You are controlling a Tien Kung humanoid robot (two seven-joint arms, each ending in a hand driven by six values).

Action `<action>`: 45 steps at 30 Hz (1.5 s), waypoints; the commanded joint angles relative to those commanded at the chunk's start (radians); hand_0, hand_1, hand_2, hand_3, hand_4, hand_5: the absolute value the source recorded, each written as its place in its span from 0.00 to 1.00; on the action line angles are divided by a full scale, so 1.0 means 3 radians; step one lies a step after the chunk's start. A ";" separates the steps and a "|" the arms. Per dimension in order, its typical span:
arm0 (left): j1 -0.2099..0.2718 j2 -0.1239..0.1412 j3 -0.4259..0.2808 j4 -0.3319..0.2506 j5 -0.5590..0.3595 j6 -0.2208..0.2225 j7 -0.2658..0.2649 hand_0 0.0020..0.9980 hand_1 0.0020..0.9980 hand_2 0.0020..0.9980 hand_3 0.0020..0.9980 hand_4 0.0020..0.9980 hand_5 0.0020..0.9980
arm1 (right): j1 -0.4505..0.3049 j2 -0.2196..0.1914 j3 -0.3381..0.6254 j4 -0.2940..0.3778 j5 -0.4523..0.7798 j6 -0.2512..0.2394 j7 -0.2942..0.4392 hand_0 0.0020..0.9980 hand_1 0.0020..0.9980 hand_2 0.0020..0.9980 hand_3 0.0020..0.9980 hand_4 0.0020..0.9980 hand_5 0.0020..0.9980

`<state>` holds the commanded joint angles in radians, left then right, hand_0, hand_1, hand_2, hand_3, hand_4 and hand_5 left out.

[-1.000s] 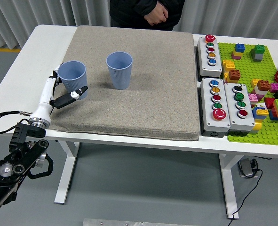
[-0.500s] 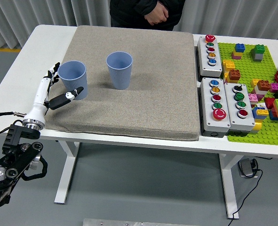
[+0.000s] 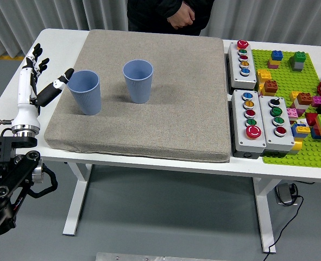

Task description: Pick cup pour cup place

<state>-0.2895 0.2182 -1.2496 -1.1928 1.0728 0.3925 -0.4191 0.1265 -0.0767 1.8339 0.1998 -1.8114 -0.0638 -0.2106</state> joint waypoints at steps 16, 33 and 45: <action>-0.0054 -0.0152 -0.0177 0.0168 -0.1255 -0.0374 -0.0116 0.76 0.77 0.89 0.86 0.84 1.00 | -0.0012 0.0014 -0.0008 0.0000 -0.0011 0.0009 -0.0002 0.70 0.71 0.68 0.64 0.11 0.34; -0.0026 -0.0222 -0.0226 0.0123 -0.1044 -0.0332 -0.0117 0.77 0.77 0.89 0.87 0.85 1.00 | 0.0001 0.0014 -0.0004 -0.0001 -0.0013 0.0010 0.0001 0.70 0.71 0.68 0.64 0.10 0.33; 0.0000 -0.0257 -0.0307 0.0110 -0.0882 -0.0291 -0.0096 0.77 0.77 0.90 0.87 0.85 1.00 | -0.0001 0.0018 -0.0012 -0.0001 0.0018 0.0002 0.0003 0.70 0.71 0.68 0.64 0.10 0.33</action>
<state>-0.2894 0.1410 -1.3418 -1.1597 0.8084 0.3051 -0.4480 0.1262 -0.0713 1.8302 0.1994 -1.8059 -0.0633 -0.2097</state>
